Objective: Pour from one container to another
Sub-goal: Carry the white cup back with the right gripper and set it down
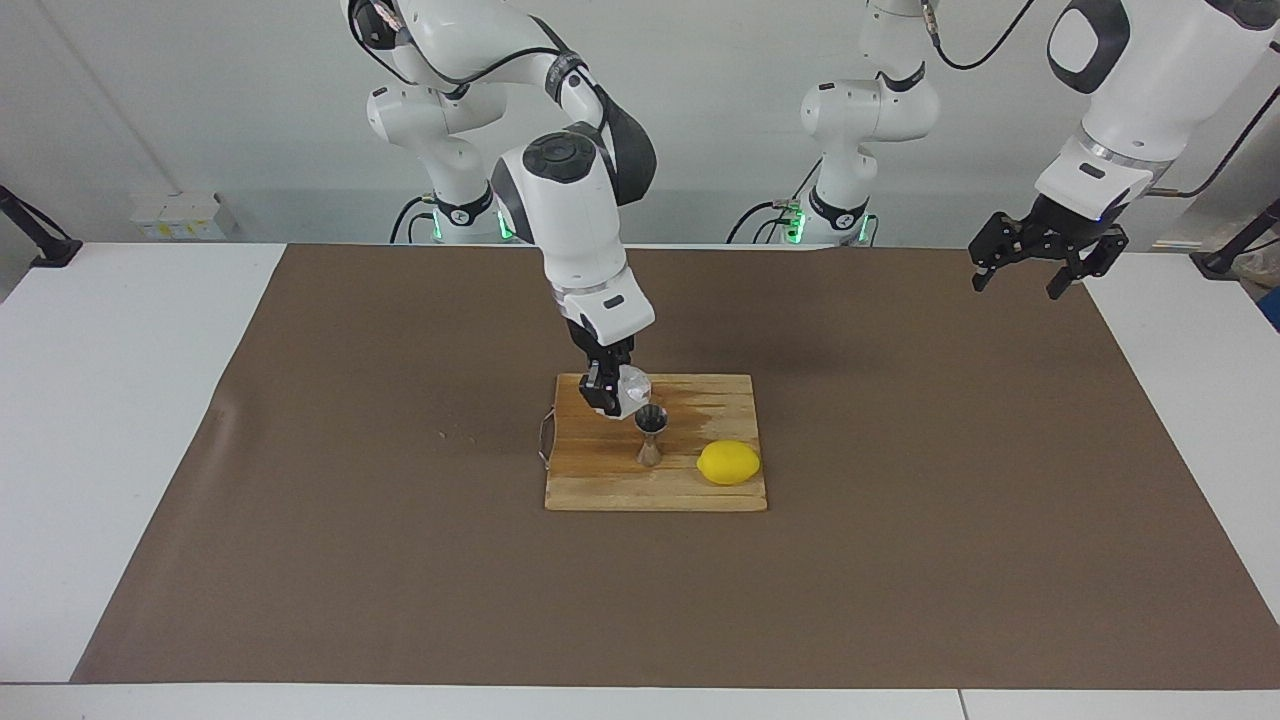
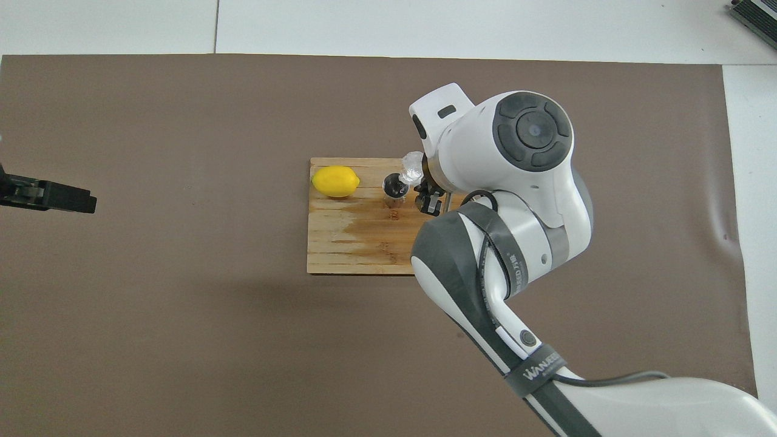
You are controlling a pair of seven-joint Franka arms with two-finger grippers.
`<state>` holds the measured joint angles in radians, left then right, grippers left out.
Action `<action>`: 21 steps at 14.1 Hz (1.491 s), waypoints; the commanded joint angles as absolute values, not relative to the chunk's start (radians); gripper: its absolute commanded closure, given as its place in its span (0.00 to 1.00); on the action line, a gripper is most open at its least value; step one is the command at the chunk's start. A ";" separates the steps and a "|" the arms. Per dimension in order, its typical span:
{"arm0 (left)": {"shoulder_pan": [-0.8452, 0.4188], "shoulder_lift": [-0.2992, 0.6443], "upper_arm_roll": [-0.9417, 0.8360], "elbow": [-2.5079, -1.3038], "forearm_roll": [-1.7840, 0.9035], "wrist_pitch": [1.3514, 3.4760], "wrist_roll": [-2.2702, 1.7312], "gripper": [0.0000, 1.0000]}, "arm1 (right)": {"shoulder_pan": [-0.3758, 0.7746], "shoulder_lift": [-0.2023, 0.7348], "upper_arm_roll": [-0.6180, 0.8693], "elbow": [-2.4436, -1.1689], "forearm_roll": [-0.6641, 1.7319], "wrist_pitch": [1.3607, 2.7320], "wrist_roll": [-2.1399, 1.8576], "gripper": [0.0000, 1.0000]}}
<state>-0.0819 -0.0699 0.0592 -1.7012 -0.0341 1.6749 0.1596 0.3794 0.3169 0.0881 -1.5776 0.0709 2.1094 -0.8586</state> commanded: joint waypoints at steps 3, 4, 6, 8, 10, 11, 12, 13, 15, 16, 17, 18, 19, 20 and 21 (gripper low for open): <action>-0.071 -0.103 0.052 -1.740 -0.020 1.689 0.163 0.00 | 0.257 0.267 0.097 -1.676 0.292 2.115 -1.119 1.00; -0.071 -0.103 0.052 -1.740 -0.020 1.689 0.163 0.00 | 0.220 0.253 0.097 -1.710 0.364 2.115 -1.202 1.00; -0.071 -0.103 0.052 -1.740 -0.020 1.689 0.163 0.00 | 0.143 0.227 0.097 -1.782 0.472 2.123 -1.360 1.00; -0.071 -0.103 0.052 -1.740 -0.020 1.689 0.163 0.00 | 0.057 0.193 0.097 -1.873 0.558 2.146 -1.524 1.00; -0.071 -0.103 0.052 -1.740 -0.020 1.689 0.163 0.00 | -0.042 0.161 0.097 -1.980 0.673 2.157 -1.749 1.00; -0.071 -0.103 0.052 -1.740 -0.020 1.689 0.163 0.00 | -0.087 0.149 0.097 -2.035 0.731 2.157 -1.854 1.00; -0.071 -0.103 0.052 -1.740 -0.020 1.689 0.163 0.00 | -0.135 0.146 0.097 -2.081 0.779 2.155 -1.938 1.00; -0.071 -0.103 0.052 -1.740 -0.020 1.689 0.163 0.00 | -0.173 0.144 0.097 -2.117 0.811 2.157 -2.016 1.00; -0.071 -0.103 0.052 -1.740 -0.020 1.689 0.163 0.00 | -0.236 0.147 0.097 -2.166 0.837 2.160 -2.138 1.00; -0.071 -0.103 0.052 -1.740 -0.020 1.689 0.163 0.00 | -0.250 0.155 0.097 -2.177 0.839 2.170 -2.179 1.00; -0.071 -0.103 0.052 -1.740 -0.020 1.689 0.163 0.00 | -0.259 0.163 0.097 -2.183 0.848 2.193 -2.206 1.00; -0.071 -0.103 0.052 -1.740 -0.020 1.689 0.163 0.00 | -0.262 0.194 0.097 -2.183 0.873 2.207 -2.233 1.00; -0.071 -0.103 0.052 -1.740 -0.020 1.689 0.163 0.00 | -0.264 0.242 0.097 -2.177 0.934 2.221 -2.276 1.00; -0.071 -0.103 0.052 -1.740 -0.020 1.689 0.163 0.00 | -0.259 0.291 0.097 -2.171 1.018 2.227 -2.333 1.00; -0.071 -0.103 0.052 -1.740 -0.020 1.689 0.163 0.00 | -0.247 0.308 0.097 -2.171 1.075 2.244 -2.368 1.00</action>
